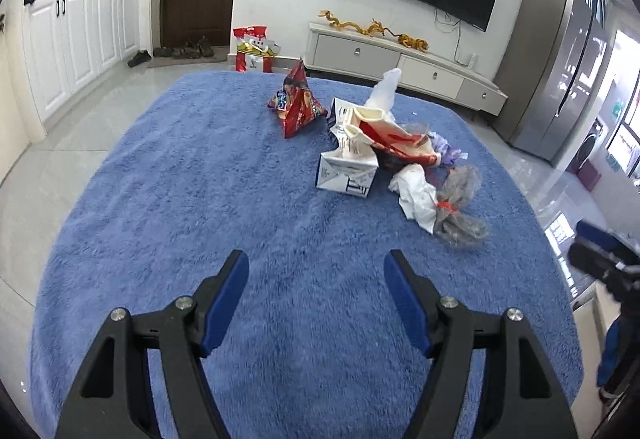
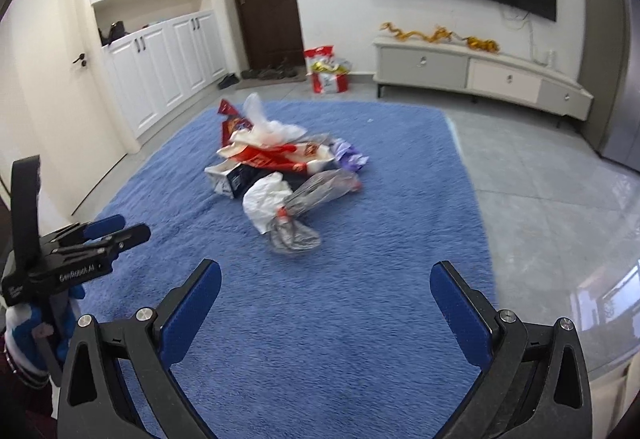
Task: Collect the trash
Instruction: 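Grasp the white milk carton with the left gripper while the right grasps the clear plastic bag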
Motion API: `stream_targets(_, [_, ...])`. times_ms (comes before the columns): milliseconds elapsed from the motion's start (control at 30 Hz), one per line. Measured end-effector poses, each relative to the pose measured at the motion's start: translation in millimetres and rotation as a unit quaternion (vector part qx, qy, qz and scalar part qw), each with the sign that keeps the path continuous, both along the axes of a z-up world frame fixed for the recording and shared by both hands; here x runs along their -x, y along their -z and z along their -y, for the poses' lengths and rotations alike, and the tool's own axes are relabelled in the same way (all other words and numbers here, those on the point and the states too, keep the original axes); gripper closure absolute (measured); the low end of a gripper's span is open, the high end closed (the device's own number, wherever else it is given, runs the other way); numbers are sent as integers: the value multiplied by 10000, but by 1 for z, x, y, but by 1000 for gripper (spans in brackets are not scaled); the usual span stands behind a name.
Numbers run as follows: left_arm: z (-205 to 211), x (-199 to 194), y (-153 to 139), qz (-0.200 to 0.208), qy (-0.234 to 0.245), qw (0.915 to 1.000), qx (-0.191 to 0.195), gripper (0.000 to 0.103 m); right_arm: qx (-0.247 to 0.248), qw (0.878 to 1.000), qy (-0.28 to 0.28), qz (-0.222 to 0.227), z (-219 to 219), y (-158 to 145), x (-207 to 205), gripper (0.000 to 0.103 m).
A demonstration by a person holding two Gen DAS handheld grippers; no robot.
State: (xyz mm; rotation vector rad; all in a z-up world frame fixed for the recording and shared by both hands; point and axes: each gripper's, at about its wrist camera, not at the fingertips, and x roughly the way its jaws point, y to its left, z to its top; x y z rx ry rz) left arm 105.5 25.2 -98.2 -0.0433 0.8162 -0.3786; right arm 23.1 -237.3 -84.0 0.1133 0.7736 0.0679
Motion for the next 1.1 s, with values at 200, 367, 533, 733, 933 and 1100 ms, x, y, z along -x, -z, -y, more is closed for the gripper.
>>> stream_targets(200, [19,-33,-1,21,324,9995,44,34,-288,9994,-118,-176,3,15,-26,21])
stream_targets(367, [49,-63,3,154,528,9982,-243,33,-374,9990,-141,-185,9,21,-48,22])
stream_targets(533, [70,-87,21,139,557,9964,-630,30,-658,9975,-113,-239,17,30,-73,22])
stream_targets(733, [72,-109,37,-59,462,9968,-648,30,-876,9955,-143,-325,18,41,-99,25])
stream_targets(933, [60,-126,44,-373,403,9982,-236,34,-1316,9899,-86,-525,20,58,-123,36])
stream_targets(1100, [54,-126,44,-399,344,9985,-152,51,-1608,9850,-54,-629,20,67,-137,54])
